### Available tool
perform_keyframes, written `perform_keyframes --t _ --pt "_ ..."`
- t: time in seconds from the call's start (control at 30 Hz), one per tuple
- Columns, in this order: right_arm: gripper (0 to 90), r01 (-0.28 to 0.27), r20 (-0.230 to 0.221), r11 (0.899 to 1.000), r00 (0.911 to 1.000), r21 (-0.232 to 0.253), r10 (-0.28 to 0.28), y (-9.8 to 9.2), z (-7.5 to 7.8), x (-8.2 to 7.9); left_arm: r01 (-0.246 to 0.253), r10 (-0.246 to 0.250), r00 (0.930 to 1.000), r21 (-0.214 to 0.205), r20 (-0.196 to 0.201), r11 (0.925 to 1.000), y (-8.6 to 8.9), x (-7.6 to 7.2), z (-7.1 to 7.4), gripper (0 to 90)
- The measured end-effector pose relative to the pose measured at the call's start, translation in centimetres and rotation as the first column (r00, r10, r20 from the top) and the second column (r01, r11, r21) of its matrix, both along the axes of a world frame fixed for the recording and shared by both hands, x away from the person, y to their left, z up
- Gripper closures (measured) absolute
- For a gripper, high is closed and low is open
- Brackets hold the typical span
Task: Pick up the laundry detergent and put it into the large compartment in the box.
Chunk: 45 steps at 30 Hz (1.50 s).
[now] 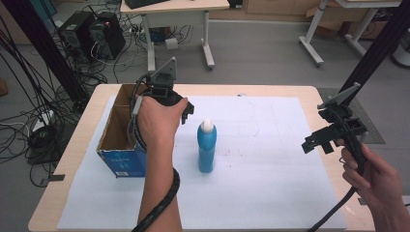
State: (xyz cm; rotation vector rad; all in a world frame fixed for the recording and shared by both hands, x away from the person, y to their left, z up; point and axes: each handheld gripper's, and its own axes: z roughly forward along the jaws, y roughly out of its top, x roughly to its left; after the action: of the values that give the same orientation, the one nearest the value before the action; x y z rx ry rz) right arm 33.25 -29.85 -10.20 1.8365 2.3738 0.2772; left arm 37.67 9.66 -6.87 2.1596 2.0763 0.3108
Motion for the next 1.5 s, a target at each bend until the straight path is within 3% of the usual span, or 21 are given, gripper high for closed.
perform_keyframes --t 0.3,0.5,1.1,1.5 --pt "3.4 -0.016 0.003 1.0 0.9999 0.0 0.016 0.4 0.5 0.0 0.009 -0.01 0.9994 0.024 0.033 0.9997 -1.6 -0.9 3.0 5.0" --pt "3.4 -0.021 0.009 1.0 0.9997 0.003 0.021 0.4 0.7 -0.1 0.016 -0.016 0.9986 0.018 0.051 0.9997 -2.2 -1.5 4.6 5.0" --pt "3.4 -0.005 0.021 1.0 0.9998 0.024 0.005 -0.7 1.2 -0.9 0.064 -0.064 0.9962 -0.002 0.059 0.9979 -6.4 -1.4 5.2 5.0" --pt "3.4 0.004 0.03 0.999 0.9995 0.034 -0.005 -1.5 1.4 -1.6 0.096 -0.095 0.9942 -0.017 0.051 0.9953 -8.6 -1.4 4.5 5.0"
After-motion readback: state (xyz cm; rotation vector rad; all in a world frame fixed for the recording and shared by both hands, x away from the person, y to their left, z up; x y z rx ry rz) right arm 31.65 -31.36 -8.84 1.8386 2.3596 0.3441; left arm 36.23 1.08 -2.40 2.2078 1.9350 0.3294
